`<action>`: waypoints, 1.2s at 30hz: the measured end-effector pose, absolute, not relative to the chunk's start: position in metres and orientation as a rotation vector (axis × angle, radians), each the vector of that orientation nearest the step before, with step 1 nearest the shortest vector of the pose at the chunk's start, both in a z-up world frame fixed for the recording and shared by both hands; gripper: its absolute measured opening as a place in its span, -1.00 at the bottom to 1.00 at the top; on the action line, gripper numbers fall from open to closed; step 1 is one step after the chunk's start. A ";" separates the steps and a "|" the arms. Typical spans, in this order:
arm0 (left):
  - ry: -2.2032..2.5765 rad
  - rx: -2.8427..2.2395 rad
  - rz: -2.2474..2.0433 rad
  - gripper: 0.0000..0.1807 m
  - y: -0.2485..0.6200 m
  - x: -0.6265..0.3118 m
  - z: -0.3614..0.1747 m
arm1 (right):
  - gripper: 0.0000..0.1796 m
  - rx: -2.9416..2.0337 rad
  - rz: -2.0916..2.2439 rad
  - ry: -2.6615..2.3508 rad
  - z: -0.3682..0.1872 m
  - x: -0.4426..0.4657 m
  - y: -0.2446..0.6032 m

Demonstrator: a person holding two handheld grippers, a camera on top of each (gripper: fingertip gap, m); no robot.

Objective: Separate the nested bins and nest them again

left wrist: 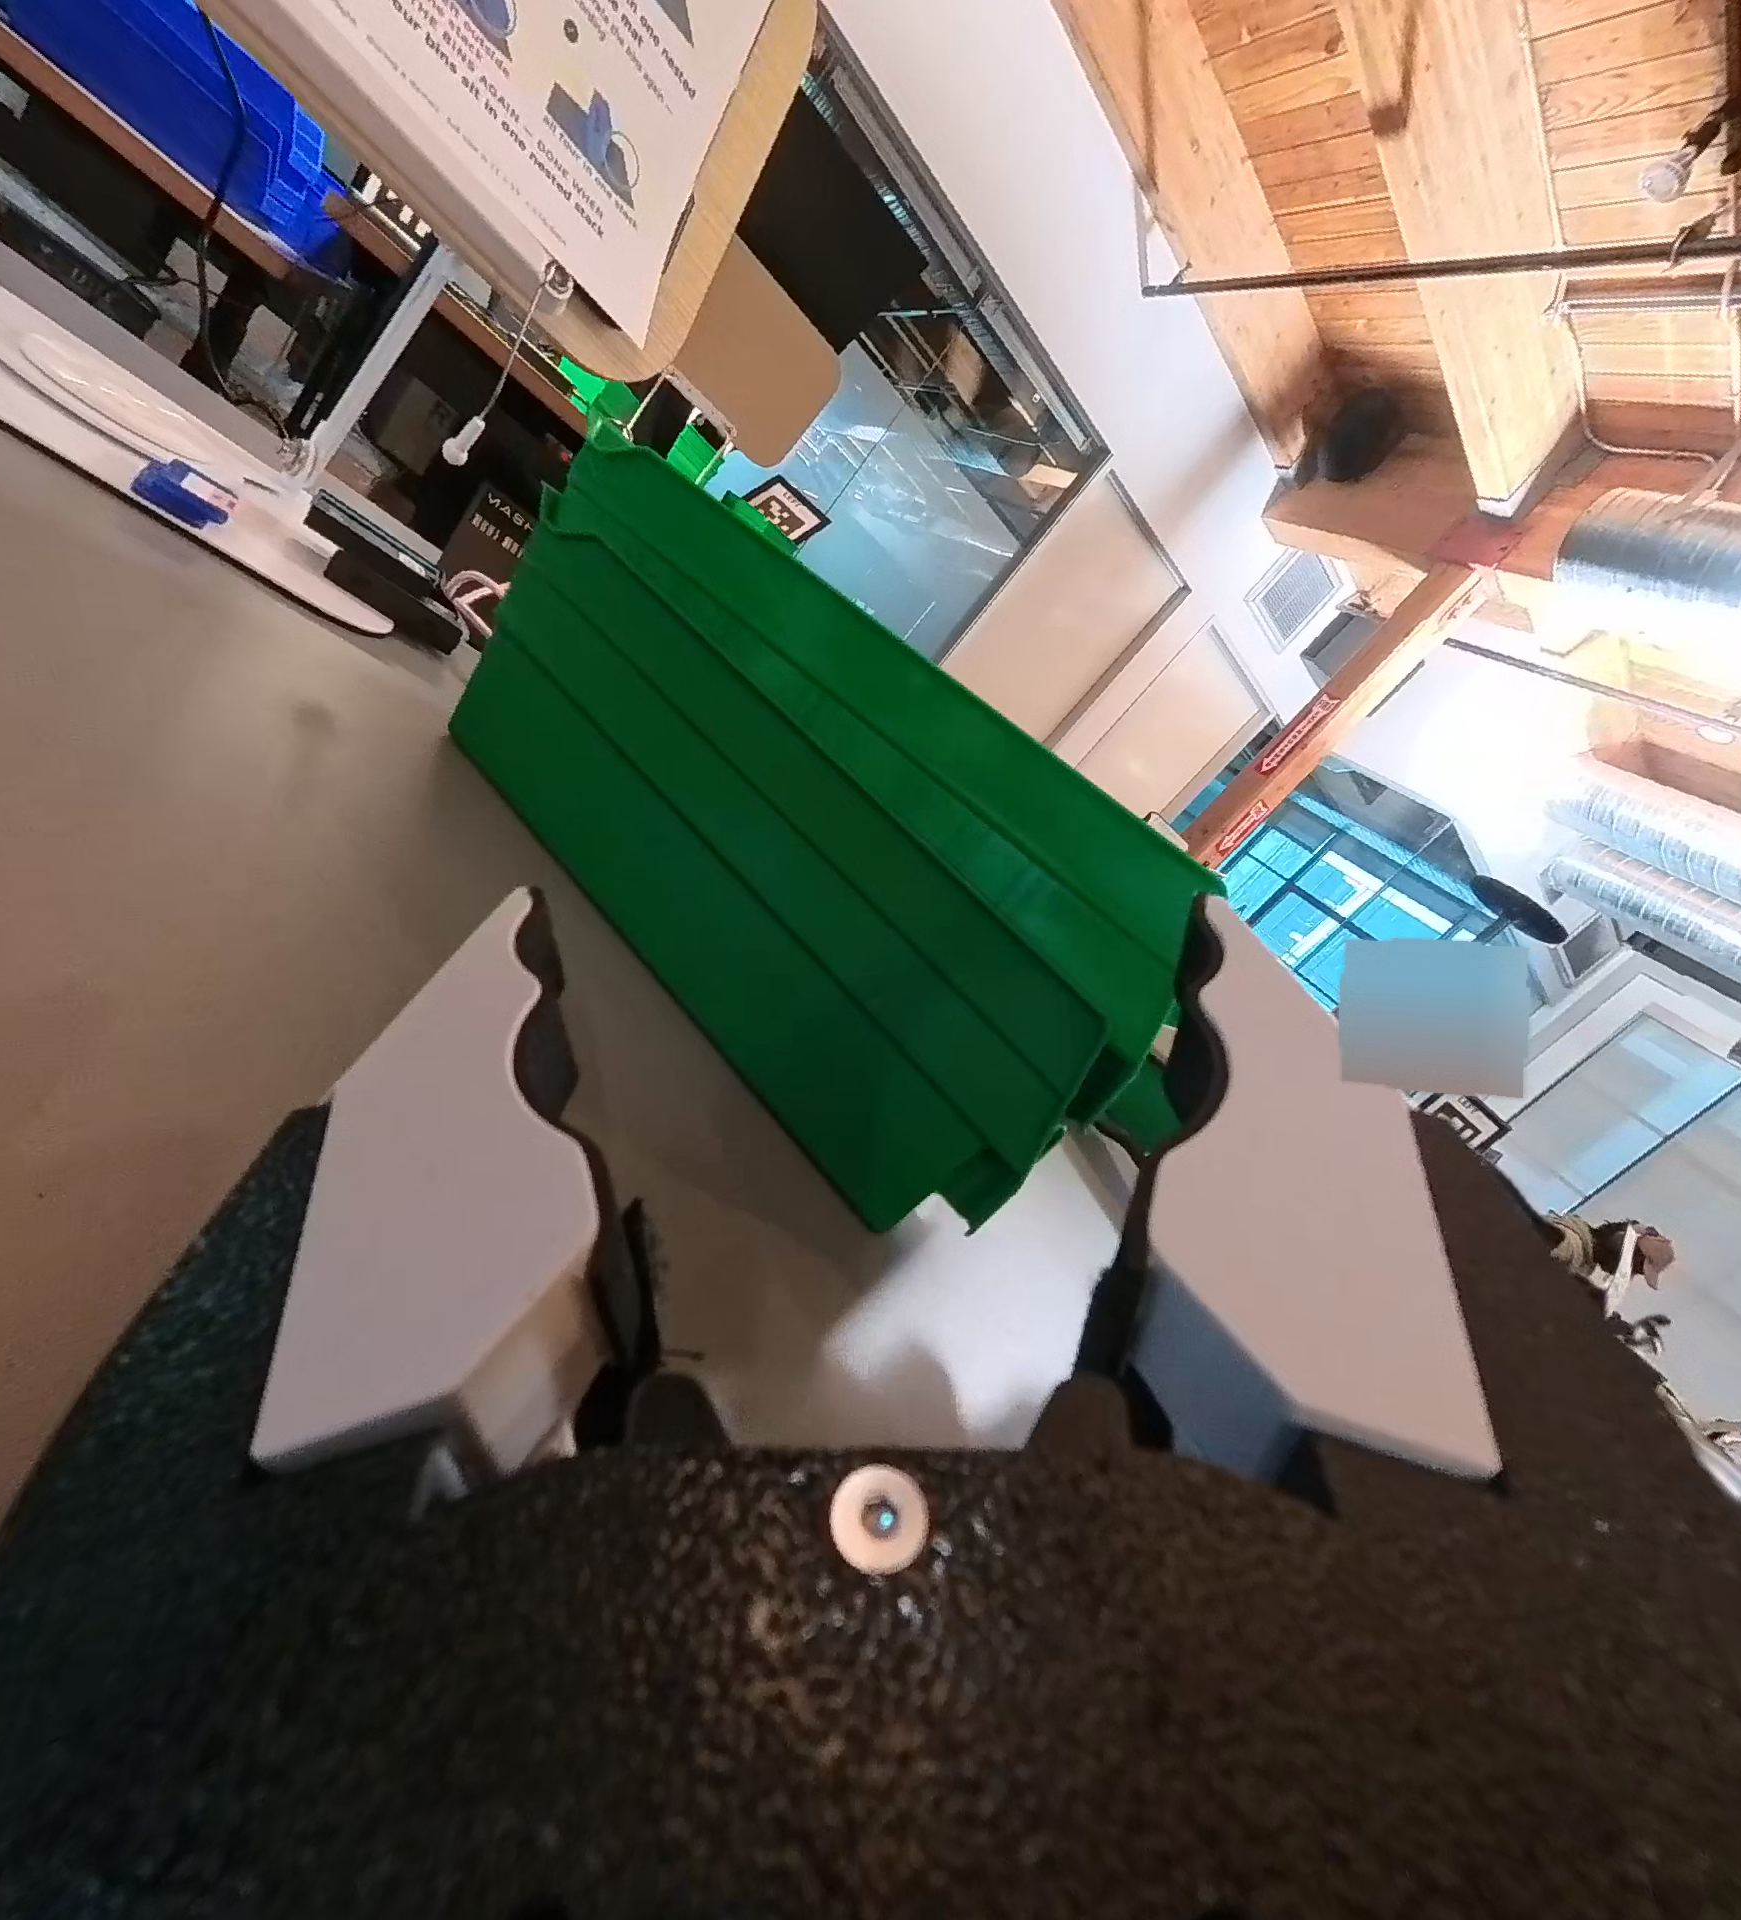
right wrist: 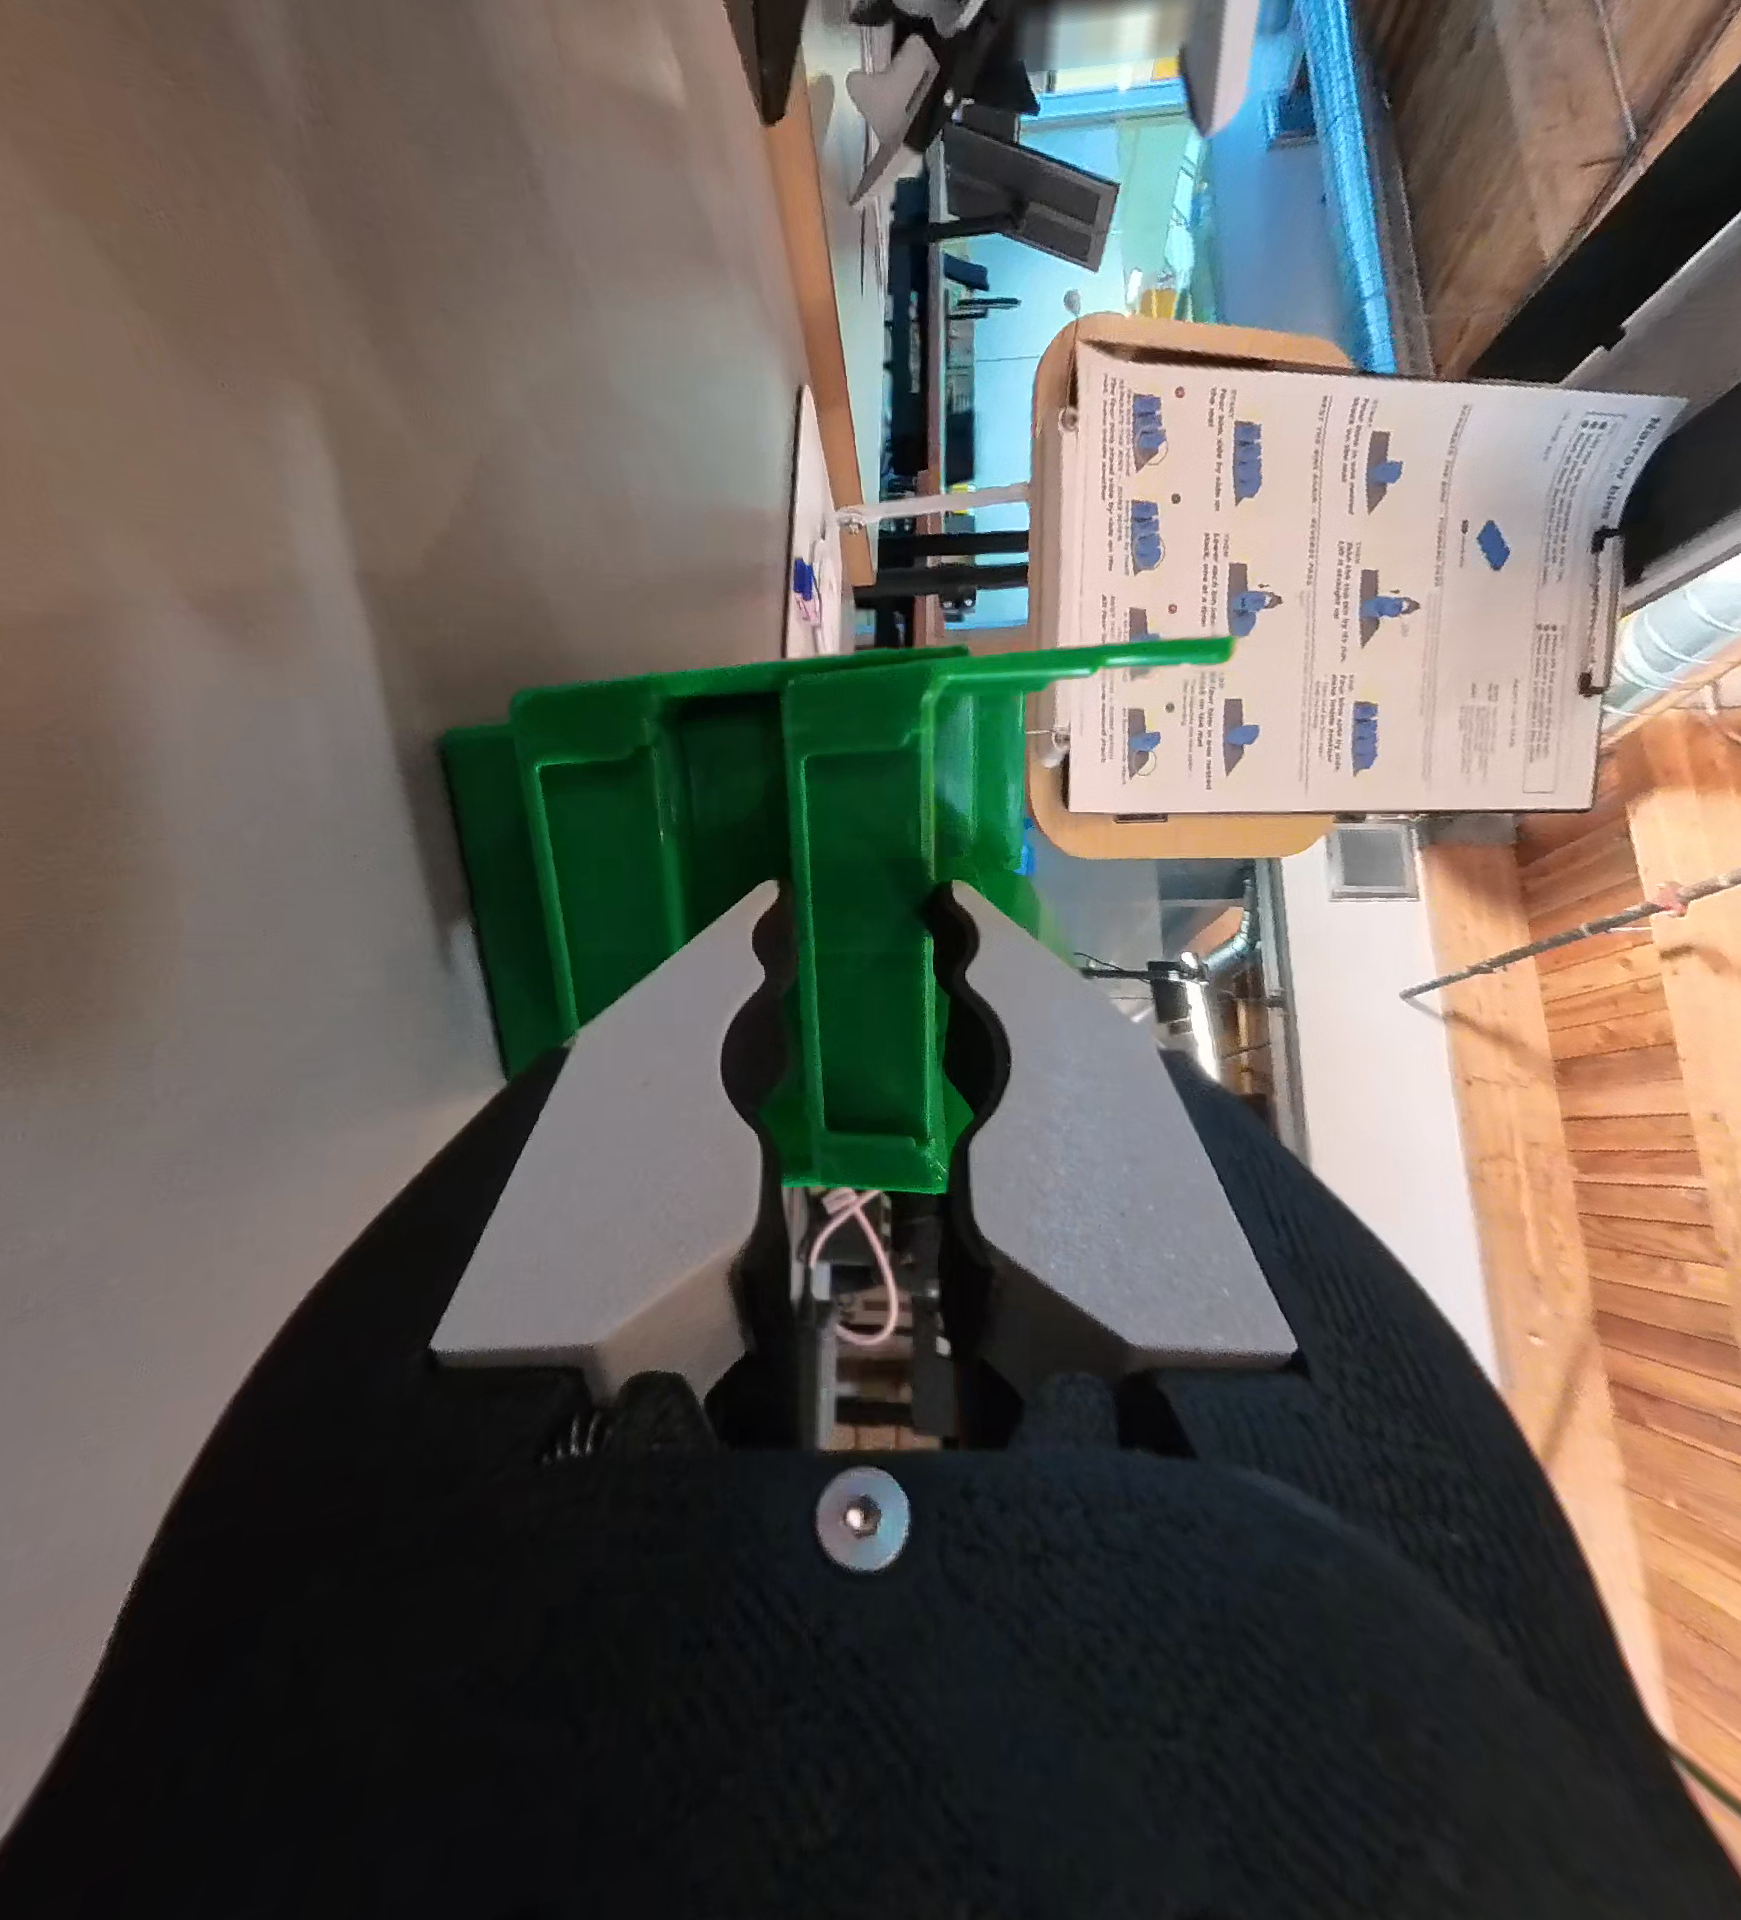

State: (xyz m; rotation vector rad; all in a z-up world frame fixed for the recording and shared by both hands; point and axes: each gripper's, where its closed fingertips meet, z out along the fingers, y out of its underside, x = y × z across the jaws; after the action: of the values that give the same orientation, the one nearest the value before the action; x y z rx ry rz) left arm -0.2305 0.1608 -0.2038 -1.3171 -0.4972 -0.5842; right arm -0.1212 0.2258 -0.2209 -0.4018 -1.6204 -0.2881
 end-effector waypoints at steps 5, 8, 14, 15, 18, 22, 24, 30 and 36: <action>-0.496 -1.315 -0.581 0.28 0.160 -0.231 -0.203 | -0.72 -0.435 -0.136 -1.658 -0.221 -0.124 0.206; -0.492 -1.316 -0.577 0.28 0.160 -0.230 -0.203 | -0.71 -0.419 -0.055 -1.678 -0.221 -0.126 0.185; -0.457 -1.302 -0.577 0.36 0.159 -0.227 -0.198 | -0.38 -0.365 0.248 -1.604 -0.197 -0.124 0.140; -0.432 -1.291 -0.587 0.41 0.158 -0.224 -0.195 | -0.33 -0.392 0.286 -1.610 -0.192 -0.123 0.139; -0.326 -1.268 -0.648 0.52 0.155 -0.210 -0.183 | -0.26 -0.482 0.416 -1.598 -0.170 -0.118 0.137; -0.108 -1.396 -0.842 0.47 0.144 -0.187 -0.180 | -0.37 -0.617 0.457 -1.677 -0.154 -0.109 0.144; -0.027 -1.521 -0.900 0.31 0.137 -0.177 -0.189 | -0.42 -0.718 0.477 -1.779 -0.152 -0.107 0.147; 0.152 -1.920 -0.886 0.02 0.137 -0.135 -0.250 | -0.43 -0.963 0.443 -2.269 -0.170 -0.124 0.146; 0.082 -1.930 -0.854 -0.39 0.151 -0.132 -0.256 | -0.49 -1.128 0.182 -2.661 -0.209 -0.131 0.147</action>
State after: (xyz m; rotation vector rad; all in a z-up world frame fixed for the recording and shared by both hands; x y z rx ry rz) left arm -0.1316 0.1509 -0.2565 -1.9301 0.0820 -0.8536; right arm -0.1306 0.1467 -0.2087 -1.1276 -2.6610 0.1816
